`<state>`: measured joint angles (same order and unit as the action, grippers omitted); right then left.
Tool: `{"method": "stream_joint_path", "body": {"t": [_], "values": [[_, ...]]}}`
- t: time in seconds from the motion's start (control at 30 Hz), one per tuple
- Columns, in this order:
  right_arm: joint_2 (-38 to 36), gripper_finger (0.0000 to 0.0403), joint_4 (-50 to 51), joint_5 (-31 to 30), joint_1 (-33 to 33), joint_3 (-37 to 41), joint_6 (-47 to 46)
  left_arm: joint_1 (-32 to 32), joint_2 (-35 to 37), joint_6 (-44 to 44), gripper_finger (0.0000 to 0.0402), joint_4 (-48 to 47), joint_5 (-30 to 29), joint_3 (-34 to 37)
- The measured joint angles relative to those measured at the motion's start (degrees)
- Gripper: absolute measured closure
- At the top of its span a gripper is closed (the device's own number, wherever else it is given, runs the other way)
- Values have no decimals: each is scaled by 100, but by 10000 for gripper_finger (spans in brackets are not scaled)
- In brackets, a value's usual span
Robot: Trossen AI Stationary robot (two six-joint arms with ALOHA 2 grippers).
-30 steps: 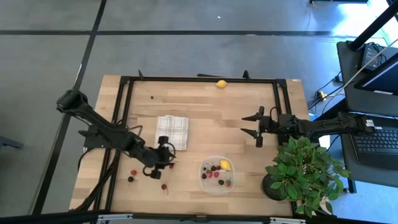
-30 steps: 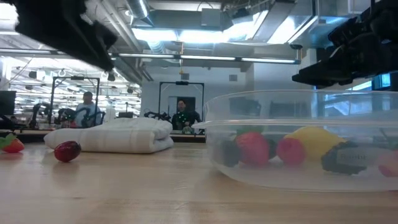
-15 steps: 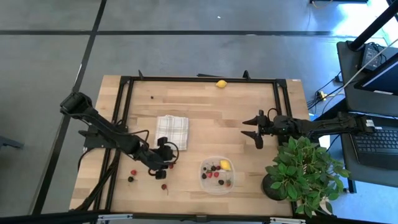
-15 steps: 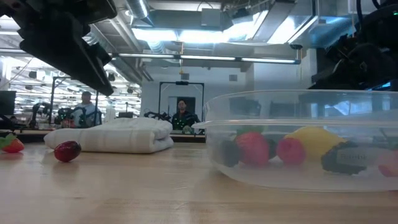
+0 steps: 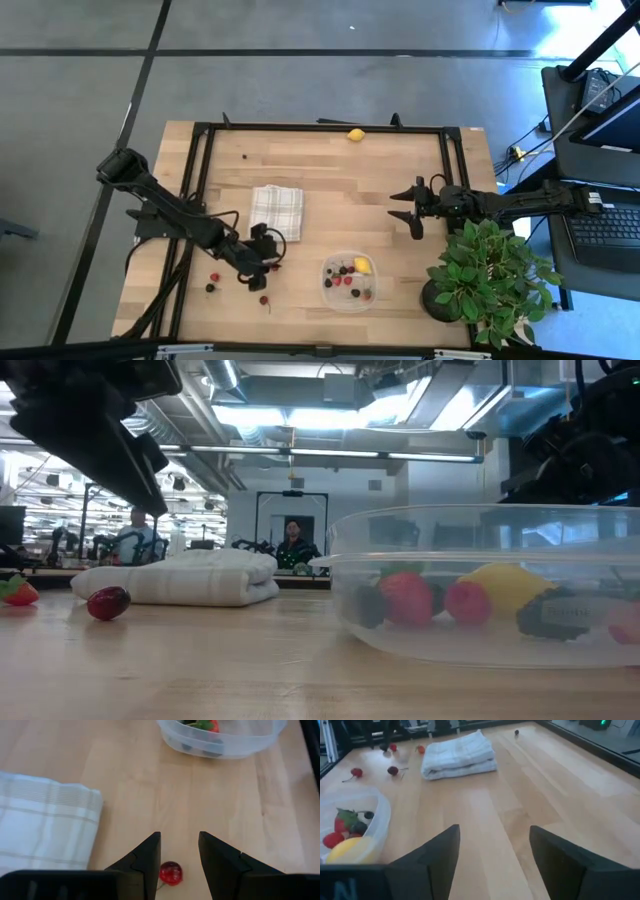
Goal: Pick and placing Produce into tupperware
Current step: Put the top red cherry into the transparent container
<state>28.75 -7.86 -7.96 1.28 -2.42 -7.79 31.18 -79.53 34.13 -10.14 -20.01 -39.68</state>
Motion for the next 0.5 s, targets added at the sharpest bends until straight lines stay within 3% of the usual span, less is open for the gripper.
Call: {"method": "stream_joint_path", "body": {"t": [0.27, 0.5], "values": [[0, 162, 7, -9, 0, 0, 222, -22, 2, -16, 275, -578, -2, 4], [0, 162, 48, -7, -1, 0, 230, -48, 2, 207, 275, -536, -154, 7]]}}
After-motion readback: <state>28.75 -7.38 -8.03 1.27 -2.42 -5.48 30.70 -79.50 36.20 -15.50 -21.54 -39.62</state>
